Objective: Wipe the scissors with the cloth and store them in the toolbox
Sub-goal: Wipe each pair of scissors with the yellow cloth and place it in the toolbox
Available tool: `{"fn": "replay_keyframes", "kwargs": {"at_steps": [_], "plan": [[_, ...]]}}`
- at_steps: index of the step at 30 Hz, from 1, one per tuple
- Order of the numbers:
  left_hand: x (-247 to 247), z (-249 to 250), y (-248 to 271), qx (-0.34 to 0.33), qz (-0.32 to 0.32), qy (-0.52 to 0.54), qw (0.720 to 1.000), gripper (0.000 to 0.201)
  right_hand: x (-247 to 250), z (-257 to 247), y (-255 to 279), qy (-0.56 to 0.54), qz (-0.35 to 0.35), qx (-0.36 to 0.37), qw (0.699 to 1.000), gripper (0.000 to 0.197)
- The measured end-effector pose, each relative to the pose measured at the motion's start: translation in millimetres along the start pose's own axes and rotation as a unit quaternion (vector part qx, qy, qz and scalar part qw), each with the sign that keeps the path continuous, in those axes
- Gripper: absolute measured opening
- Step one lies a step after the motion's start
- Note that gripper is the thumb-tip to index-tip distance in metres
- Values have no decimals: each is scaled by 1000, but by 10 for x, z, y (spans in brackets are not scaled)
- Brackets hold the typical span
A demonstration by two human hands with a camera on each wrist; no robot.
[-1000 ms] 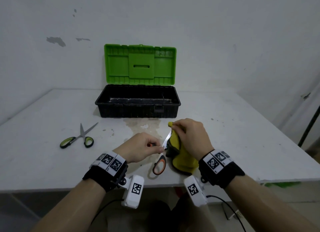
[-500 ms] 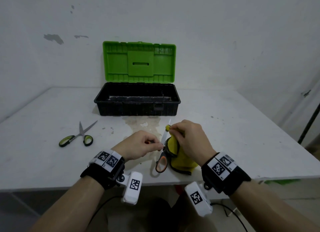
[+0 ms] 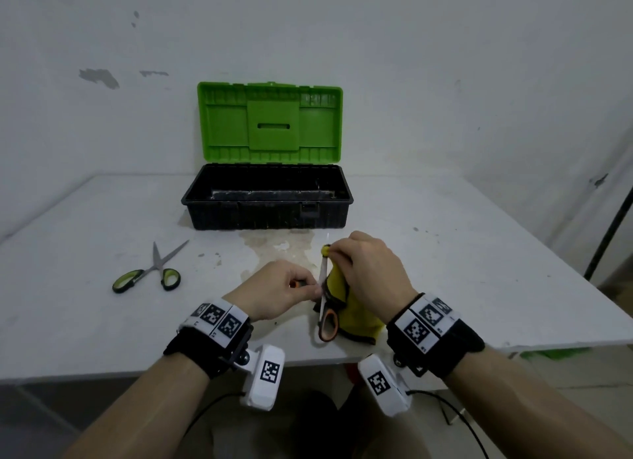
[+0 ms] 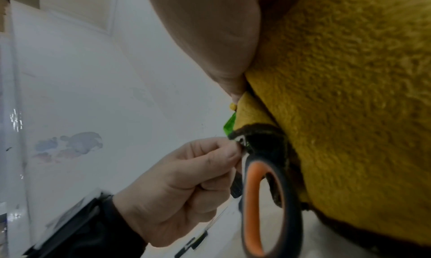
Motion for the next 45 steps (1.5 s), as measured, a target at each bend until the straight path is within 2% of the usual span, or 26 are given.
{"fn": "replay_keyframes", "kwargs": {"at_steps": [2,4,8,12,14,17,20,28,32,38,45], "plan": [[11,-21,4,12,16,15,1000,23,29,-13,31,-12,4,10,1000,26],[29,-34,18,23,20,48,998,27,17,-47,100,-7,-24,35,999,25],[57,-18,17,25,21,92,995,19,-63,-45,188,23,-73,58,995,27],[60,-54,39,44,32,116,992,20,-51,38,219,12,-111,58,992,25],[80,-56,28,58,42,128,989,25,9,82,198,3,-103,54,993,24],[94,-15,-7,60,47,122,990,32,98,69,137,-1,-69,72,995,23],[84,25,-40,53,45,105,992,33,92,-40,119,31,-70,104,992,26],[71,-26,-5,28,74,43,996,35,22,-147,245,72,-165,174,968,25],[61,32,-20,13,76,23,997,34,31,-127,171,68,-111,113,985,28],[38,11,-27,19,114,28,993,34,-59,-190,303,56,-149,131,978,29],[38,50,-4,36,107,102,988,36,-9,-27,131,17,-63,58,996,25]]}}
Point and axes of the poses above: each hand's wrist, its own y-axis away from the middle knuckle, its own x-axis out of the back of the hand, z = x × y, the point moved 2 cm from there along -y, towards the middle knuckle, and after that the axes turned 5 degrees about -x, right-handed, at the moved point
